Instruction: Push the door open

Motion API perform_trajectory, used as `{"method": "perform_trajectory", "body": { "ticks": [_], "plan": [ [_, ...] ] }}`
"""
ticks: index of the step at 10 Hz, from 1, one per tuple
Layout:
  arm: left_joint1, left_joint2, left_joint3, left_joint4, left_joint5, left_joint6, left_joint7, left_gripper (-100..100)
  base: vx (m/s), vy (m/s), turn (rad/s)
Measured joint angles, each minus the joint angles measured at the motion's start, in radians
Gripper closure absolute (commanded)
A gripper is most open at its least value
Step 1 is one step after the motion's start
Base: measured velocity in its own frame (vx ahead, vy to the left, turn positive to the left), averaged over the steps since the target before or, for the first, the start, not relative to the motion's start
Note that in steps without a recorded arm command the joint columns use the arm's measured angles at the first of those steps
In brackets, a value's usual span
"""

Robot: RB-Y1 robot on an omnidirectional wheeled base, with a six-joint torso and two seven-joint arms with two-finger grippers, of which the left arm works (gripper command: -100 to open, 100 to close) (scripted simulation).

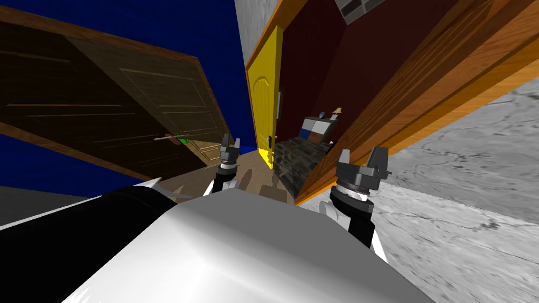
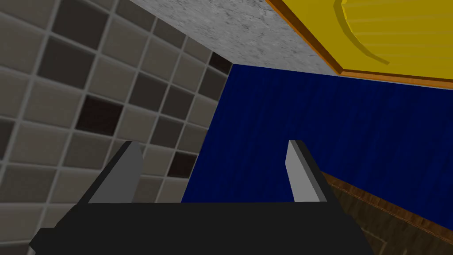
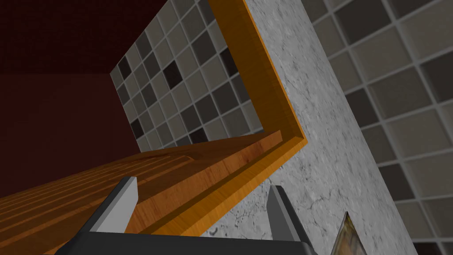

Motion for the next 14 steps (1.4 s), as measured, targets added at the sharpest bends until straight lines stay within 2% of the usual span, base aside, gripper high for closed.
{"method": "perform_trajectory", "body": {
  "ticks": [2,4,5,8,10,11,12,14],
  "plan": [
    [-0.014,0.009,-0.019,0.024,0.002,0.016,0.008,-100,0.131,0.056,-0.031],
    [-0.038,0.014,-0.038,0.066,0.001,0.021,0.011,-100,0.124,0.066,-0.062],
    [-0.043,0.022,-0.042,0.082,0.006,0.024,0.019,-100,0.091,0.081,-0.041],
    [-0.072,0.03,-0.071,0.131,0.007,0.04,0.028,-100,0.09,0.081,-0.048],
    [-0.085,0.04,-0.088,0.169,0.011,0.043,0.037,-100,0.1,0.092,-0.052],
    [-0.105,0.043,-0.097,0.189,0.012,0.055,0.041,-100,0.087,0.095,-0.077],
    [-0.113,0.05,-0.105,0.203,0.014,0.065,0.047,-100,0.079,0.107,-0.062],
    [-0.132,0.055,-0.13,0.245,0.015,0.073,0.054,-100,0.094,0.116,-0.058]
  ]
}}
